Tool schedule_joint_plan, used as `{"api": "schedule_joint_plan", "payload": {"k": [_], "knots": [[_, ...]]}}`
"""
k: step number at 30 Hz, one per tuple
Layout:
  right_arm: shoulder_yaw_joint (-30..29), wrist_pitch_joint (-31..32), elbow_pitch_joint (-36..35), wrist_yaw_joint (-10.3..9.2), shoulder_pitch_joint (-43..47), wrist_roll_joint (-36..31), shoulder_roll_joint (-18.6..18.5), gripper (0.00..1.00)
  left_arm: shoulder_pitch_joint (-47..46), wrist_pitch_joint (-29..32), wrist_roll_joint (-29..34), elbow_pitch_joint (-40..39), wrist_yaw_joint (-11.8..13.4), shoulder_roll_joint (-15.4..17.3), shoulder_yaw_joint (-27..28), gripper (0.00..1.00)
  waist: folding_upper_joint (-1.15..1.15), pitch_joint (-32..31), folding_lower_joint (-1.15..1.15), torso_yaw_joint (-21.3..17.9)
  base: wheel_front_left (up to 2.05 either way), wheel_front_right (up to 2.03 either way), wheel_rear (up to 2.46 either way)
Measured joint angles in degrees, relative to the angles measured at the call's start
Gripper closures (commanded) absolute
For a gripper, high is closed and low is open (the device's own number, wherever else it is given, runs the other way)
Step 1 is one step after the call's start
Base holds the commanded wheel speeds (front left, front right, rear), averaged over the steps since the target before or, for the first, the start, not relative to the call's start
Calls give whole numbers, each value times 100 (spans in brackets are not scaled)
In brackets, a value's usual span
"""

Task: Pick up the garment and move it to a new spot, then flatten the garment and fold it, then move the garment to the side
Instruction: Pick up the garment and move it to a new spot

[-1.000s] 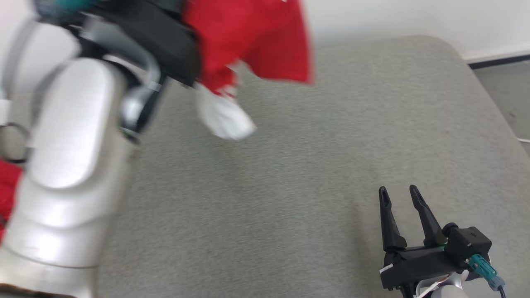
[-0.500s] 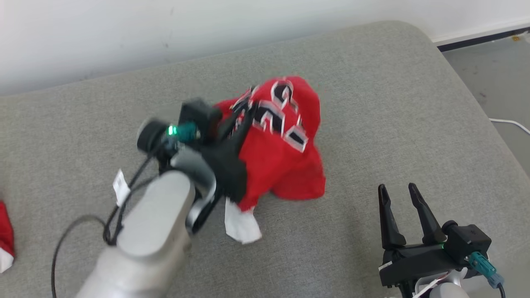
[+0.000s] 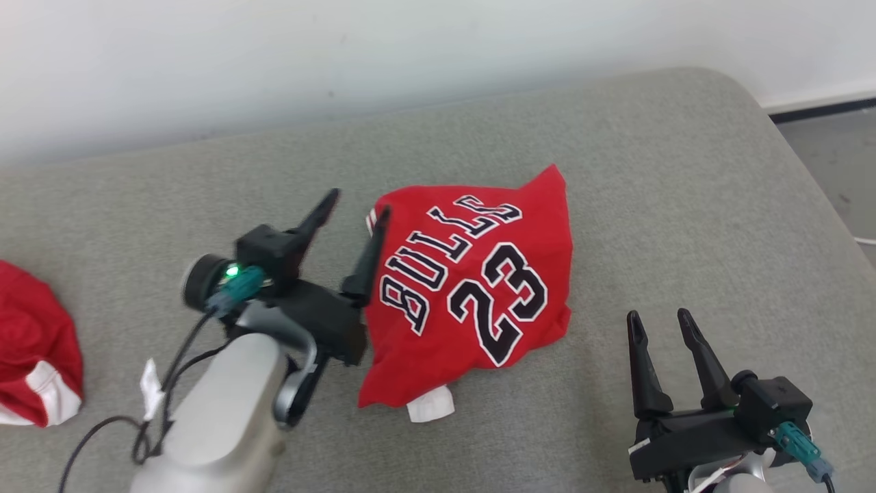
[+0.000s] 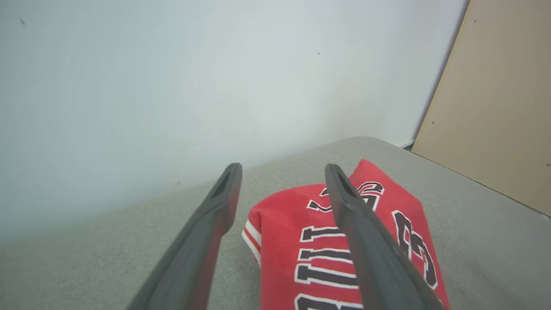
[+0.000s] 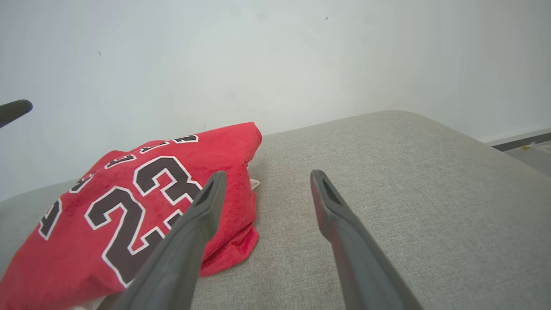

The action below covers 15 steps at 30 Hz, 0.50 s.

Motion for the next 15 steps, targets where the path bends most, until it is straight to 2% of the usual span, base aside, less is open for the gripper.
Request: {"api": "schedule_joint_plan", "payload": {"k": [8, 15], "knots": [[-10, 0, -77, 0, 127, -41, -19, 0, 1096, -37, 164, -1325, 375, 628, 1091, 0, 0, -264, -1, 374, 0, 0, 0], [-46, 0, -107, 0, 225, -79, -89, 0, 2237, -38, 291, -2242, 647, 860, 2006, 0, 0, -436, -1, 688, 0, 0, 0]]}}
